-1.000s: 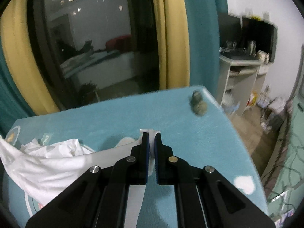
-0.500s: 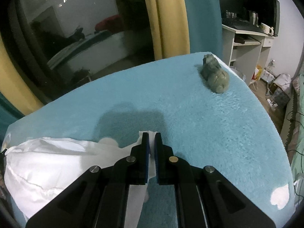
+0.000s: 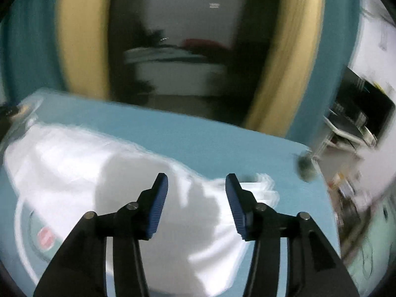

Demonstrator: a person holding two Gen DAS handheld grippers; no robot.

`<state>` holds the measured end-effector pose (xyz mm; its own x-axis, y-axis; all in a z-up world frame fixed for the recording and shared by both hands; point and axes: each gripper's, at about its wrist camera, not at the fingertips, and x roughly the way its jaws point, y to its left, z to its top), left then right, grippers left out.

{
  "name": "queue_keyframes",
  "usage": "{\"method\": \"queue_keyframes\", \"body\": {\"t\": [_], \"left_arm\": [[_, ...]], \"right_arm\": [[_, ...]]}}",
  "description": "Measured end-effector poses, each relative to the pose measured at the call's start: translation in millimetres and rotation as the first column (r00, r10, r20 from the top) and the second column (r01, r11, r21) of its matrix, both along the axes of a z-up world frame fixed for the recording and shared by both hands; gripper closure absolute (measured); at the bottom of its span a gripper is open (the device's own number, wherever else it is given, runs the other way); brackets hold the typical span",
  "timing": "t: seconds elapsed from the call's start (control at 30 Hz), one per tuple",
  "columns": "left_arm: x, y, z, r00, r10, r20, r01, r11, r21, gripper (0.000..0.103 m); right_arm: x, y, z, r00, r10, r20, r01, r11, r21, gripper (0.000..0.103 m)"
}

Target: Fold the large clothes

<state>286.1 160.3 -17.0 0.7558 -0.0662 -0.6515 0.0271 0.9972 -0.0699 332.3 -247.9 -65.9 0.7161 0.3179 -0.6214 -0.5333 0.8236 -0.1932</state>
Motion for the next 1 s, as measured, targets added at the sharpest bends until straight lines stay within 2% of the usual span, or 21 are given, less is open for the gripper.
{"method": "queue_keyframes", "body": {"t": [0.07,0.13,0.2,0.33,0.43,0.5,0.53,0.57,0.6,0.67,0.7,0.87,1.0], "left_arm": [[4,-29,-14,0.994,-0.107,-0.037,0.108,0.994,0.027,0.045],[8,-52,-25,0.986,-0.155,-0.065,0.162,0.98,0.115,0.045],[11,-66,-33,0.975,-0.206,-0.086,0.216,0.967,0.138,0.045],[17,-82,-42,0.963,-0.241,-0.117,0.262,0.94,0.217,0.045],[24,-84,-42,0.96,-0.248,-0.132,0.273,0.934,0.229,0.045],[21,-85,-39,0.955,-0.269,-0.124,0.292,0.926,0.241,0.046],[17,-86,-37,0.951,-0.285,-0.117,0.306,0.917,0.257,0.049],[16,-89,-36,0.945,-0.308,-0.115,0.328,0.903,0.276,0.066],[18,-91,-35,0.939,-0.324,-0.116,0.344,0.895,0.284,0.086],[17,-94,-32,0.934,-0.342,-0.107,0.359,0.886,0.294,0.091],[16,-94,-32,0.932,-0.347,-0.101,0.361,0.884,0.296,0.097],[29,-88,-28,0.946,-0.316,-0.071,0.323,0.904,0.282,0.099],[40,-89,-19,0.952,-0.303,-0.048,0.303,0.902,0.307,0.098]], "right_arm": [[-14,22,-9,0.998,0.068,0.01,-0.067,0.995,-0.067,0.054],[-21,33,-15,0.994,0.103,0.019,-0.1,0.989,-0.11,0.054],[-26,40,-22,0.991,0.134,0.003,-0.132,0.982,-0.132,0.054],[-28,43,-31,0.988,0.154,-0.014,-0.155,0.976,-0.155,0.054],[-23,46,-35,0.991,0.137,0.009,-0.134,0.976,-0.169,0.054],[-20,48,-35,0.989,0.149,0.002,-0.147,0.977,-0.157,0.059],[-18,49,-36,0.987,0.159,-0.004,-0.157,0.975,-0.156,0.078],[-17,50,-34,0.986,0.165,-0.006,-0.164,0.973,-0.165,0.097],[-17,52,-32,0.986,0.165,0.008,-0.161,0.97,-0.179,0.099],[-17,56,-24,0.985,0.169,0.031,-0.16,0.969,-0.189,0.102],[-15,56,-19,0.985,0.165,0.047,-0.154,0.97,-0.188,0.102],[8,58,3,0.987,0.128,0.093,-0.113,0.982,-0.153,0.102],[37,63,8,0.99,0.107,0.09,-0.093,0.985,-0.146,0.102]]}}
